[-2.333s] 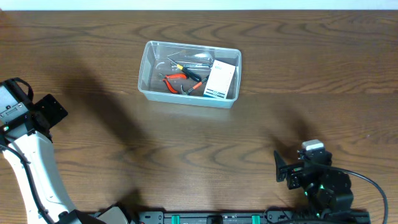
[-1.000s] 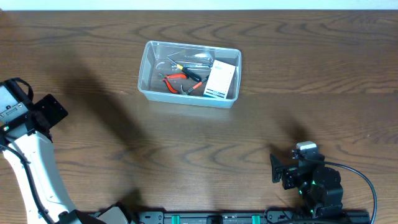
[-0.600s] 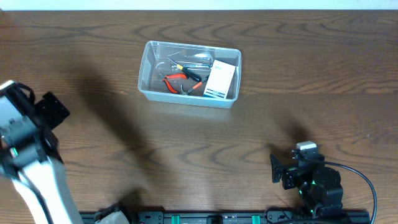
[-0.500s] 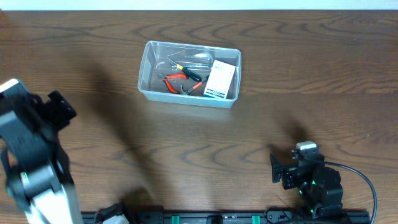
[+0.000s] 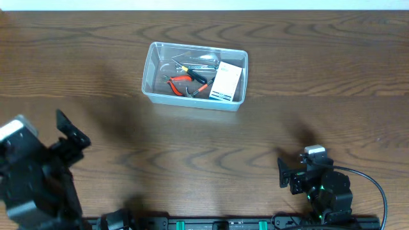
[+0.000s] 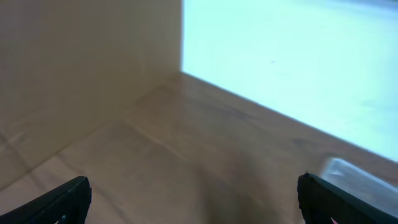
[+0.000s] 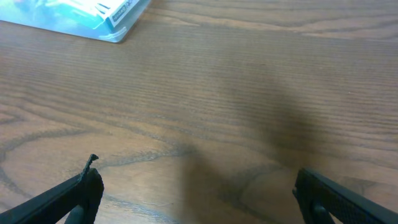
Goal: Pack container
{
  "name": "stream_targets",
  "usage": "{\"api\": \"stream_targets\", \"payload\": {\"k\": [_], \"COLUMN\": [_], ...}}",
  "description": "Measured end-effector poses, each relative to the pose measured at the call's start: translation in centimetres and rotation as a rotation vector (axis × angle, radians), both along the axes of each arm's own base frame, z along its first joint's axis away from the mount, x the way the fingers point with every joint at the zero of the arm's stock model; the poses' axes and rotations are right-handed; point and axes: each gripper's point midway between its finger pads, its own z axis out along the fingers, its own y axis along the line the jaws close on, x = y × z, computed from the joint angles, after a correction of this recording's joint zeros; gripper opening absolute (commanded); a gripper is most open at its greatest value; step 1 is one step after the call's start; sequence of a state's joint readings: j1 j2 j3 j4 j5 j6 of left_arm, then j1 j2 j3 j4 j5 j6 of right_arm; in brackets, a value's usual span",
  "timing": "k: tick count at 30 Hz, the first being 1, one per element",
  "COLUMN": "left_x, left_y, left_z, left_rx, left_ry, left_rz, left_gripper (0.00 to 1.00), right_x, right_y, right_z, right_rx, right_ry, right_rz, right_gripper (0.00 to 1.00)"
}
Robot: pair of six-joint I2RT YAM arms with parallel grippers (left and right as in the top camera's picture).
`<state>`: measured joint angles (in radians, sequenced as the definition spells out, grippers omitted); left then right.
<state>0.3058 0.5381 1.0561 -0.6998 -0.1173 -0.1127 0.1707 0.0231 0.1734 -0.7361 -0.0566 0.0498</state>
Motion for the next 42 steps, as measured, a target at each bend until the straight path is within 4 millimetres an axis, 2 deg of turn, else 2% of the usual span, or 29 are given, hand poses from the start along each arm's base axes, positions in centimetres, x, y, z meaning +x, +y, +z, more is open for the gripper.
{"api": "stream_targets", "payload": {"k": [3,6,10,16,19,23,33,42], "left_x": [-0.8,-1.1,0.3,3.1,3.5,3.7,3.9,3.8], "left_y": [-2.2,-3.7,-4.7,-4.8,-4.7,-4.7,-4.7,-4.9], "left_z": [-0.3,-2.1,-6.5,-13.9,-17.2,-20.2,-21.4,-21.5], "left_rx": [-0.068,-0.139,-0.194,-0.26,-0.283,-0.306,-0.3,-0.291], "left_ry": [-0.074,-0.121,-0.153,-0.151,-0.101,-0.054,-0.109,-0.148], "left_rz": [-0.076,-0.137,-0.186,-0.193,-0.182,-0.17,-0.177,-0.191], "left_gripper": [0.98,0.98,0.98,0.98,0.98,0.98,0.98,0.98], "right_x": [0.0,0.0,0.0,0.0,0.0,0.0,0.0,0.0], "right_y": [0.0,0.0,0.0,0.0,0.0,0.0,0.0,0.0], "right_z": [0.0,0.0,0.0,0.0,0.0,0.0,0.0,0.0], "right_rx": [0.0,0.0,0.0,0.0,0.0,0.0,0.0,0.0], "right_ry": [0.0,0.0,0.0,-0.001,-0.001,-0.001,-0.001,-0.001], "right_rz": [0.0,0.0,0.0,0.0,0.0,0.0,0.0,0.0], "right_gripper": [0.99,0.99,0.99,0.99,0.99,0.99,0.99,0.99]}}
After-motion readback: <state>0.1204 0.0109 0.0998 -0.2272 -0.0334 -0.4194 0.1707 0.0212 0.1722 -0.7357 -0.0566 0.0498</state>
